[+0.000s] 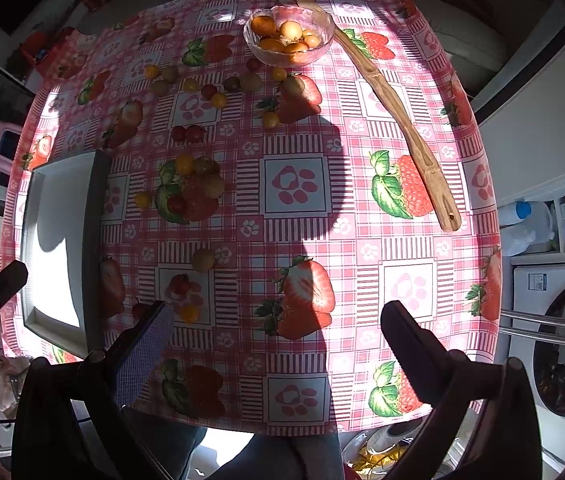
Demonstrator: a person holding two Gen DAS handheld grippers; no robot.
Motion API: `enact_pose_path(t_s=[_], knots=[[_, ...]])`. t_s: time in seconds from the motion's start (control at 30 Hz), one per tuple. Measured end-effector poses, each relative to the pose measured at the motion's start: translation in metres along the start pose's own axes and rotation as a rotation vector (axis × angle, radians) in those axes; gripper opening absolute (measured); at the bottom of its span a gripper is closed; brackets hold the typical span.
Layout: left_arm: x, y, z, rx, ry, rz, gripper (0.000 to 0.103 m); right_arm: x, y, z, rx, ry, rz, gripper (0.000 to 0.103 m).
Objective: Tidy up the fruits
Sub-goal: 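Move both grippers over the scattered small fruits beside the white tray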
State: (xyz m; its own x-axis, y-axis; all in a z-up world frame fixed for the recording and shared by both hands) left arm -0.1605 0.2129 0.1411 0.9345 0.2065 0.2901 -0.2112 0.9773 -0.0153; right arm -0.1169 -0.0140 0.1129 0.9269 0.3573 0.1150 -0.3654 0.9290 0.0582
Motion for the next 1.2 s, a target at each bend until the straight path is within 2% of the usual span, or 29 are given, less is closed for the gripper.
enact_pose_path(t_s=[0.47,0.67,0.93,1.2], knots=[[0.003,-0.002,0.004,-0.012,-0.015,-0.008,0.103,0.0,-0.002,0.005,-0.015,-0.015,-0.007,0.103],[-0.001,-0.002,-0.004,-0.03,0.001,-0.029,0.103,-0.002,-0.001,0.007,-0.03,-0.02,-0.023,0.103],[-0.009,0.006,-0.026,-0.056,0.051,-0.106,0.103,-0.02,0.012,-0.007,-0.016,0.009,-0.127,0.103],[0.0,-0.009,-0.059,-0.083,0.057,-0.252,0.103,-0.022,0.025,-0.025,-0.014,0.0,-0.247,0.103]])
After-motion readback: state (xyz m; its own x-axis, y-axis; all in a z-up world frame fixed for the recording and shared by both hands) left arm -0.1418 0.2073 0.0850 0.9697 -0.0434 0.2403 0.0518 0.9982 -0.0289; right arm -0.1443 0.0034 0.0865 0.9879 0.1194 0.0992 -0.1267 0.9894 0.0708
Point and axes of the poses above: each gripper's, at about its wrist camera, not at the fingertips, and z roughly against the way its jaws point, y to its left, x to its top, the point moved 3 cm from there along -z, roughly the way its jaws point, and after that the axes turned 11 degrees about z, right-handed, at the moved point
